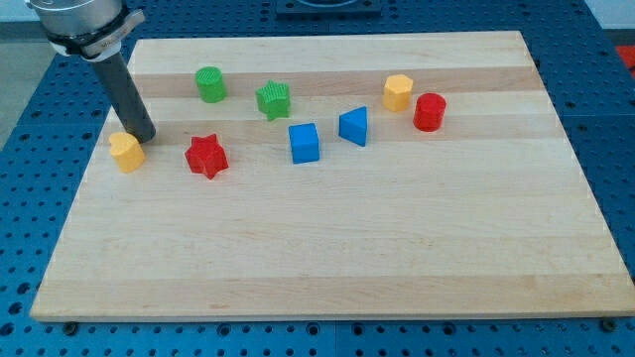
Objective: Push the green circle to the yellow heart
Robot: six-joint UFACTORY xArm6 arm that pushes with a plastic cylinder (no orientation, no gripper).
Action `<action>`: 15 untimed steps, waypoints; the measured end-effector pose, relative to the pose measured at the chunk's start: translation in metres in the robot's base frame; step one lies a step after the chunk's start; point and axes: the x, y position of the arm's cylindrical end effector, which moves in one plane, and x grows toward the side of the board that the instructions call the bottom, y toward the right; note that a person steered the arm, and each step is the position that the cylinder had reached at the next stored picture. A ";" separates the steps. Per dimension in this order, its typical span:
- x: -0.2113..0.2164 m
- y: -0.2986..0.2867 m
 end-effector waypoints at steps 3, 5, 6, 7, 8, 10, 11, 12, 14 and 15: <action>-0.151 0.065; -0.108 0.063; -0.057 0.032; -0.030 0.017; -0.036 0.017; -0.124 0.089; -0.108 0.109; -0.073 0.097; -0.053 0.025; -0.046 0.002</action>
